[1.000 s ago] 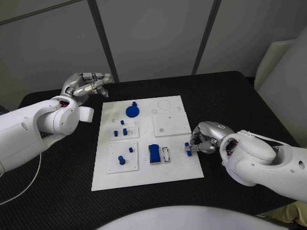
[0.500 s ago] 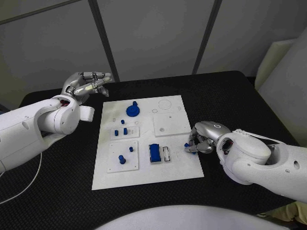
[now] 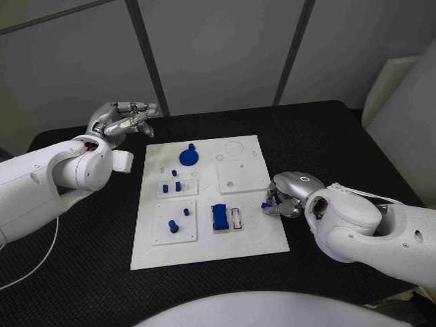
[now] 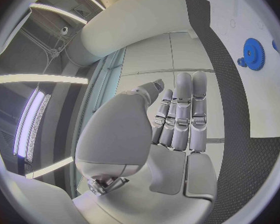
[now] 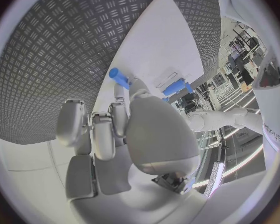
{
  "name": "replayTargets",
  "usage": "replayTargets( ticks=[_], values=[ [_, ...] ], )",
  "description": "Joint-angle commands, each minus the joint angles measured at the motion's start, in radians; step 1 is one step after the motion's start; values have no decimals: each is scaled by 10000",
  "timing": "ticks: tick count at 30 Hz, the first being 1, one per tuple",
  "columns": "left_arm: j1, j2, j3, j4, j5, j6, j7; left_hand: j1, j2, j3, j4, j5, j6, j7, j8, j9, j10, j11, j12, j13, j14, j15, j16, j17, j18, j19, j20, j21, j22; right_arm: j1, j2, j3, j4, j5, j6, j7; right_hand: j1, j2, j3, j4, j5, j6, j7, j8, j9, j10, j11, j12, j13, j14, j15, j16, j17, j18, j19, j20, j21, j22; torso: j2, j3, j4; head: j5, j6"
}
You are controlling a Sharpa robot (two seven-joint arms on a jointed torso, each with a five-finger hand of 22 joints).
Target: Assemble the parts on the task board
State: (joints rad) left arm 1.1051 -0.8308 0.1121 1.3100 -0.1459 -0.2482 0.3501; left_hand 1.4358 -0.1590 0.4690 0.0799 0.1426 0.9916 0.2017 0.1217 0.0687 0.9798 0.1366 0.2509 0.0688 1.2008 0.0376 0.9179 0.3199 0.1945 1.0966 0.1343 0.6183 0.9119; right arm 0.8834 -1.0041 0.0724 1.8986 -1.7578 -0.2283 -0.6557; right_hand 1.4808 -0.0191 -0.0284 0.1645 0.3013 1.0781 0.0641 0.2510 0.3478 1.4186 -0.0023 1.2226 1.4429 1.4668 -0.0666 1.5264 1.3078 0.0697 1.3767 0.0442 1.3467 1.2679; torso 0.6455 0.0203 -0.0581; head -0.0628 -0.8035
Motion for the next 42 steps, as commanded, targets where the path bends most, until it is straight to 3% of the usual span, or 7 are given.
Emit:
replayTargets(
  ticks=[1,8,13,21,36,39,42],
  values=[
    [14,-10,7,28,29,92,52,-51,17,-47,2,-43,-64,13,40,-8,-72,-23,28,-8,-70,31,-25,-13,-116,-70,26,-56,-13,-53,-24,-51,52,113,102,-170,547,586,221,53,196,57,-12,18,61,91,-123,-11,-1098,864,-87,-6,1785,31,29,-62,16,37,-1,12,-14,24,-16],
    [13,-17,7,32,29,94,53,-51,17,-47,2,-43,-64,13,40,-8,-72,-23,28,-8,-70,31,-25,-13,-116,-70,26,-56,-13,-51,-141,-47,360,1594,-1015,-174,-182,402,598,522,273,86,-17,-61,96,162,-116,24,-1067,878,-85,24,1843,21,66,-60,47,87,-2,-10,3,50,-25],
    [13,-23,7,45,29,87,52,-51,17,-47,2,-43,-64,13,40,-8,-72,-23,28,-8,-70,31,-25,-13,-116,-70,26,-56,-13,-46,-147,-44,545,2511,-1945,-24,-638,191,748,834,87,181,-33,-86,128,237,-126,124,-993,895,-94,67,1923,4,123,-62,104,169,5,-14,4,76,-17],
    [13,-34,8,72,29,78,56,-51,17,-47,2,-43,-64,13,40,-8,-72,-23,28,-8,-70,31,-25,-13,-116,-70,26,-56,-13,-43,12,-41,624,3198,-2674,203,-914,42,811,999,299,292,-63,-68,179,321,-148,263,-895,919,-110,128,2032,-24,212,-77,202,301,5,0,3,167,-54],
    [14,-33,8,103,29,68,58,-51,27,-54,-12,-42,-69,12,55,-7,-87,-23,61,-6,-71,31,-20,-28,-115,-68,27,-61,-17,-42,474,-40,423,4137,-2124,123,-1051,-27,834,1065,401,365,-85,-48,220,353,-165,317,-852,923,-123,138,2050,-24,215,-89,205,307,0,-6,3,186,-99],
    [15,-26,8,109,29,69,56,-51,31,-56,-17,-42,-71,12,61,-7,-93,-23,74,-5,-71,32,-18,-34,-115,-68,28,-63,-19,-41,657,-41,304,4311,-1957,58,-1206,-96,803,1121,778,415,-107,-32,268,368,-183,329,-835,924,-139,144,2060,-25,218,-102,210,317,9,-7,15,197,-103],
    [16,-25,8,114,29,68,54,-51,31,-56,-17,-42,-71,12,61,-7,-93,-23,74,-5,-71,32,-18,-34,-115,-68,28,-63,-19,-41,773,-41,222,4384,-1841,-5,-1275,-120,775,1144,878,428,-108,-27,287,368,-184,320,-837,924,-141,145,2063,-26,220,-107,212,322,8,2,11,211,-103]
  ],
)
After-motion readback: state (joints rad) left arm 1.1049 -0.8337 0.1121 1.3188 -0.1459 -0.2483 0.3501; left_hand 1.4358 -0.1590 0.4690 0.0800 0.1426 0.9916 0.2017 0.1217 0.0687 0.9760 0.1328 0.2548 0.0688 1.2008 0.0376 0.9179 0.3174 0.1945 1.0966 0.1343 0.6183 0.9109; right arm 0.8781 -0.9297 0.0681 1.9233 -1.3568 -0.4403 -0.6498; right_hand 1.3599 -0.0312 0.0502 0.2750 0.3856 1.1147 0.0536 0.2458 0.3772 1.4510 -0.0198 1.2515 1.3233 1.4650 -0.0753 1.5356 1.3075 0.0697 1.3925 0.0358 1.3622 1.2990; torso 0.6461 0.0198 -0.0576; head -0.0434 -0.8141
